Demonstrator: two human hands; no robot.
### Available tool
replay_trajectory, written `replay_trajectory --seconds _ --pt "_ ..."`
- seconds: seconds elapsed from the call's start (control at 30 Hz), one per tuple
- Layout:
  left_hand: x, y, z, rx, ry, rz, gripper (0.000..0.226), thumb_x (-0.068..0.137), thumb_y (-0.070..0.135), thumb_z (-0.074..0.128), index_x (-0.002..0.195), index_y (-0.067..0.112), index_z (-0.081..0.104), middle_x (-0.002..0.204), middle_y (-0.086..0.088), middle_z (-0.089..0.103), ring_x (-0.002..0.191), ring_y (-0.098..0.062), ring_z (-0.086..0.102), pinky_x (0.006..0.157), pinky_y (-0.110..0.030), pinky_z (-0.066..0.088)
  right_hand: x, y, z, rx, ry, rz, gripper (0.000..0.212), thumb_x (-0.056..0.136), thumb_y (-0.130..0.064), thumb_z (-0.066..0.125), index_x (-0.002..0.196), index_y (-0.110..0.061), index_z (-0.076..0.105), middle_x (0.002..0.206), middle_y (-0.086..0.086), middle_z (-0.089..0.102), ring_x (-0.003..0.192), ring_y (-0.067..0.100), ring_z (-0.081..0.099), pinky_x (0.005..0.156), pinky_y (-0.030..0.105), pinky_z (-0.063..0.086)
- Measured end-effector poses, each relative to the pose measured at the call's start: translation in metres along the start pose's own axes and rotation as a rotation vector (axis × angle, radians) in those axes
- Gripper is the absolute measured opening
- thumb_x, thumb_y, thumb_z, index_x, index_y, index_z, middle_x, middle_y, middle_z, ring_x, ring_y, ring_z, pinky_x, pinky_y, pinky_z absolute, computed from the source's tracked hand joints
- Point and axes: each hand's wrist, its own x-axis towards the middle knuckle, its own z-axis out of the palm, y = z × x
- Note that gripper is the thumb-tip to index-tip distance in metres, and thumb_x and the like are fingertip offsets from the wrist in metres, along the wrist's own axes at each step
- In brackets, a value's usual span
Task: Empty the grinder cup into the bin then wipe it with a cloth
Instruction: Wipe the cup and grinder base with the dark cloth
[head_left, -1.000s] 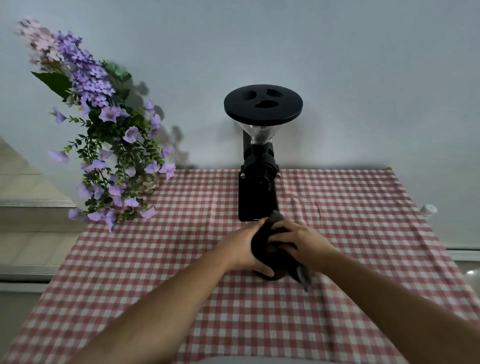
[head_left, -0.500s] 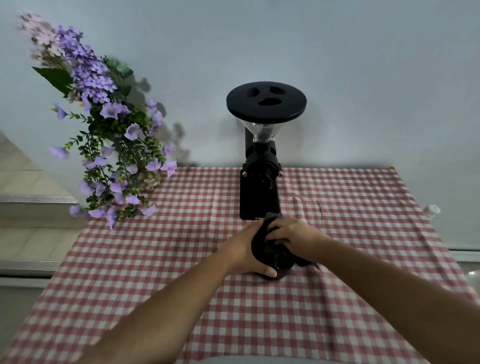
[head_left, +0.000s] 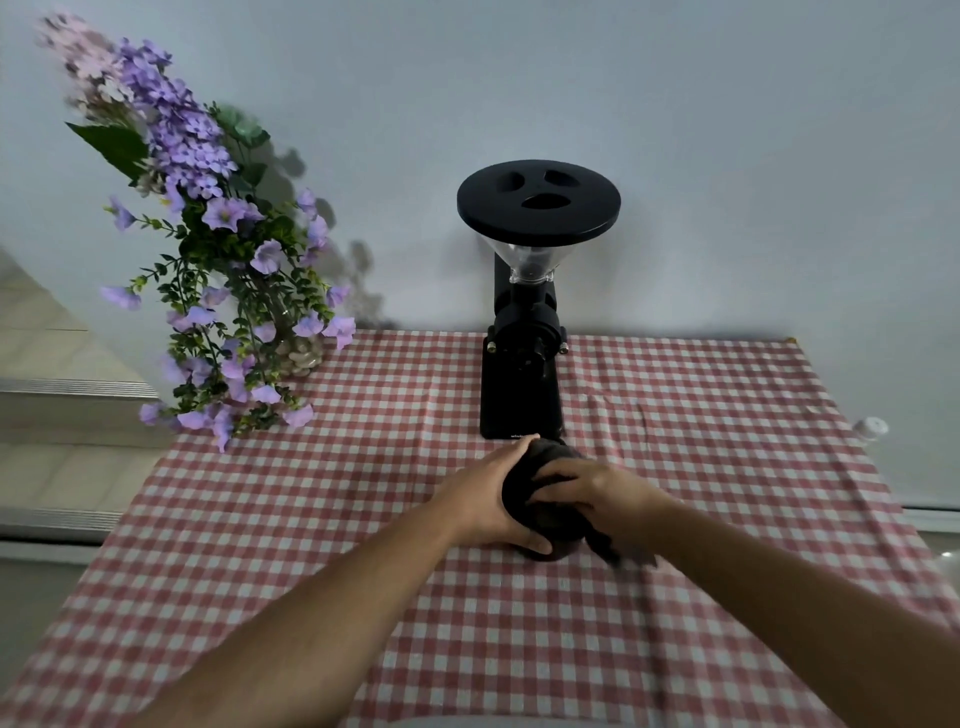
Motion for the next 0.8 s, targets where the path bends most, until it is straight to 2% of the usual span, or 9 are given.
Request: replay_trajectory --seconds 0.1,0.23,0.43,0.57,0.63,0.7,0.8 --pt "-0.001 0.002 0.000 0.003 0.012 -0.020 0.131 0.061 0.053 0.087 0.156 0.035 -0.002 0.164 0.010 0.017 0.147 -0.016 0.024 0.115 -0.039 0.033 0.005 0.011 -0.002 0.033 0.104 0.042 0.039 0.093 -0.005 0.047 0.123 -0.027 0.061 0.142 -0.004 0.048 0.128 0.019 0.047 0.105 0.036 0.043" --pt "0.001 -0.001 0.001 0.018 0.018 -0.003 0.133 0.058 0.059 0.086 0.156 0.039 -0.002 0.163 0.011 0.017 0.147 -0.016 0.026 0.113 -0.040 0.035 0.000 -0.010 0.013 0.221 0.273 0.184 0.035 0.094 -0.005 0.045 0.121 -0.020 0.063 0.139 -0.005 0.051 0.129 0.014 0.046 0.107 0.019 0.030" --pt "0.003 -0.001 0.000 0.020 0.021 0.020 0.130 0.055 0.061 0.086 0.153 0.045 0.002 0.160 0.011 0.027 0.141 -0.016 0.037 0.109 -0.043 0.041 -0.025 -0.019 0.012 0.234 0.123 0.125 0.033 0.094 -0.010 0.050 0.121 -0.023 0.062 0.139 -0.014 0.049 0.130 0.004 0.040 0.109 0.020 0.028" --pt "0.002 0.002 0.001 -0.008 0.025 0.006 0.128 0.055 0.056 0.088 0.154 0.040 0.008 0.157 0.014 0.030 0.141 -0.015 0.036 0.110 -0.042 0.040 -0.002 0.004 -0.011 0.023 0.050 0.066 0.042 0.092 0.000 0.046 0.123 -0.024 0.061 0.142 -0.005 0.049 0.133 0.015 0.037 0.110 0.027 0.029" --pt "0.001 0.002 0.002 -0.008 0.045 0.001 0.127 0.054 0.058 0.088 0.153 0.041 0.012 0.155 0.016 0.034 0.139 -0.014 0.039 0.108 -0.042 0.042 0.008 0.011 -0.014 -0.012 0.074 0.099 0.043 0.092 -0.002 0.045 0.124 -0.026 0.060 0.142 -0.006 0.048 0.131 0.017 0.038 0.110 0.032 0.033" --pt "0.001 0.002 0.002 -0.005 0.038 -0.005 0.129 0.055 0.059 0.087 0.155 0.038 0.008 0.160 0.013 0.027 0.143 -0.015 0.034 0.111 -0.043 0.040 0.004 0.001 -0.004 0.056 0.183 0.159 0.041 0.091 -0.001 0.045 0.121 -0.024 0.063 0.139 -0.004 0.051 0.130 0.017 0.042 0.110 0.035 0.035" --pt "0.001 0.001 0.001 0.008 0.014 0.004 0.131 0.057 0.058 0.087 0.155 0.039 0.002 0.163 0.012 0.018 0.145 -0.015 0.028 0.112 -0.042 0.038 -0.016 -0.023 0.019 0.184 0.286 0.169 0.040 0.091 0.002 0.044 0.116 -0.020 0.066 0.137 -0.003 0.055 0.130 0.014 0.044 0.113 0.023 0.027"
